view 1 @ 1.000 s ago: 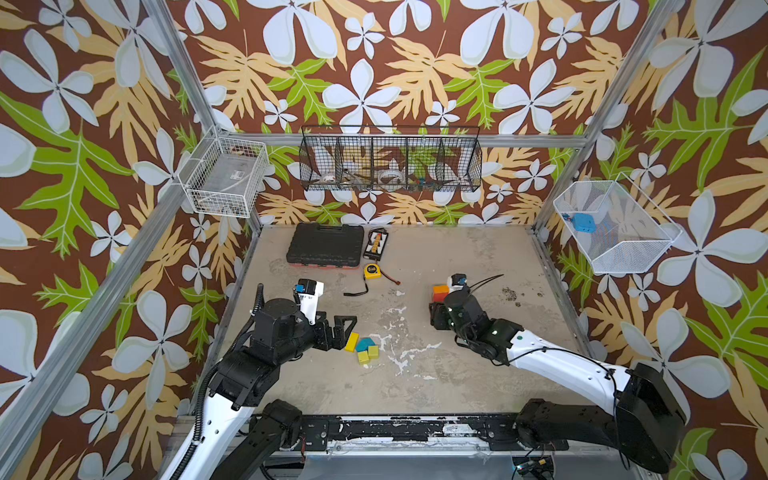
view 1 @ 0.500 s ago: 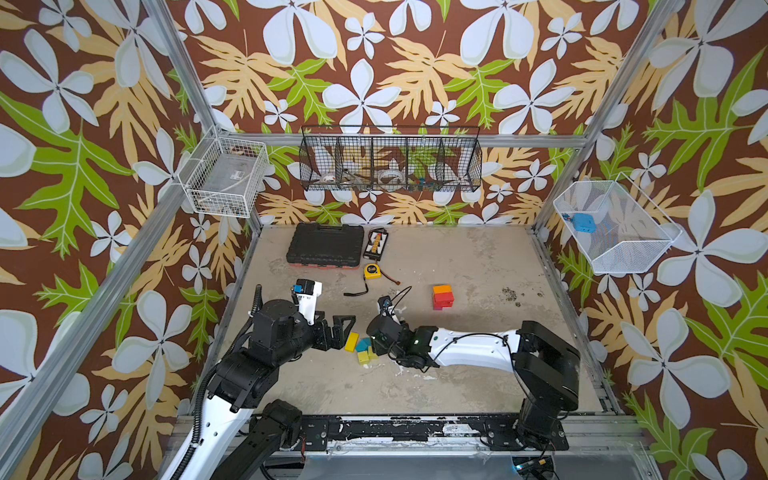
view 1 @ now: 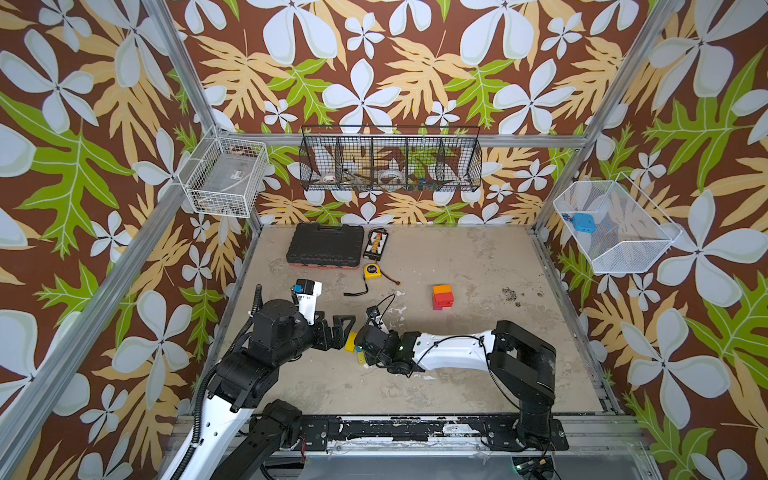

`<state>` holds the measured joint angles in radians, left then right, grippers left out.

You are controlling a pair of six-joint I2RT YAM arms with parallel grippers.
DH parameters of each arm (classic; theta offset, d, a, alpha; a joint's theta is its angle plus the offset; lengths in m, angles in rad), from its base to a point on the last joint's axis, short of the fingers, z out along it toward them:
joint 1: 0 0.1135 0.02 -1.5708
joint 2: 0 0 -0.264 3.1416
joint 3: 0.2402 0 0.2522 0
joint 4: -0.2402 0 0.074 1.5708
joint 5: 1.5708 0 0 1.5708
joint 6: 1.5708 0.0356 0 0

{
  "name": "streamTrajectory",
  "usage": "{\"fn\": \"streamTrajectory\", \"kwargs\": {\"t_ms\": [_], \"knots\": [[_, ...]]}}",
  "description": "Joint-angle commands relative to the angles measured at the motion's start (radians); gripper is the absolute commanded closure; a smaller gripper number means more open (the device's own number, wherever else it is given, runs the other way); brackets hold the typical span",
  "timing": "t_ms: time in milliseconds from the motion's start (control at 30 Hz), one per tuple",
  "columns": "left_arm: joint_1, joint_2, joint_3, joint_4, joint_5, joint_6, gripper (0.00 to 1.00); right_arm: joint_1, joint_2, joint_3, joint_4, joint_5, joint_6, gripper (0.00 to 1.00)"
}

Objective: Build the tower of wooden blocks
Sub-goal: 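Move the open right gripper over the yellow-green cube beside the left gripper, then close the right gripper on the yellow-green cube and lift it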

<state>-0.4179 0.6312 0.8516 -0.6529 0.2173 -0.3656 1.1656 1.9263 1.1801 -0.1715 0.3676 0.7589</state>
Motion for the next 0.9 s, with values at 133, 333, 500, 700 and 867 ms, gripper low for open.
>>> {"fn": "streamTrajectory", "kwargs": {"t_ms": [133,333,500,700,867], "knots": [[0.001,-0.003,0.003,0.009,-0.006,-0.005,0.0,0.002,-0.008,-0.035,-0.029,0.034,0.037,0.47],[0.001,0.001,0.002,0.009,-0.006,-0.004,0.0,0.002,-0.027,-0.071,-0.023,0.04,0.049,0.47],[0.001,-0.001,0.002,0.009,-0.005,-0.005,0.0,0.002,-0.024,-0.077,-0.023,0.038,0.052,0.5],[0.001,0.0,0.003,0.009,-0.006,-0.004,0.0,0.002,-0.027,-0.076,-0.032,0.037,0.051,0.65],[0.0,-0.007,0.0,0.014,-0.001,-0.006,0.0,0.002,-0.065,-0.081,-0.054,0.055,0.044,0.72]]}}
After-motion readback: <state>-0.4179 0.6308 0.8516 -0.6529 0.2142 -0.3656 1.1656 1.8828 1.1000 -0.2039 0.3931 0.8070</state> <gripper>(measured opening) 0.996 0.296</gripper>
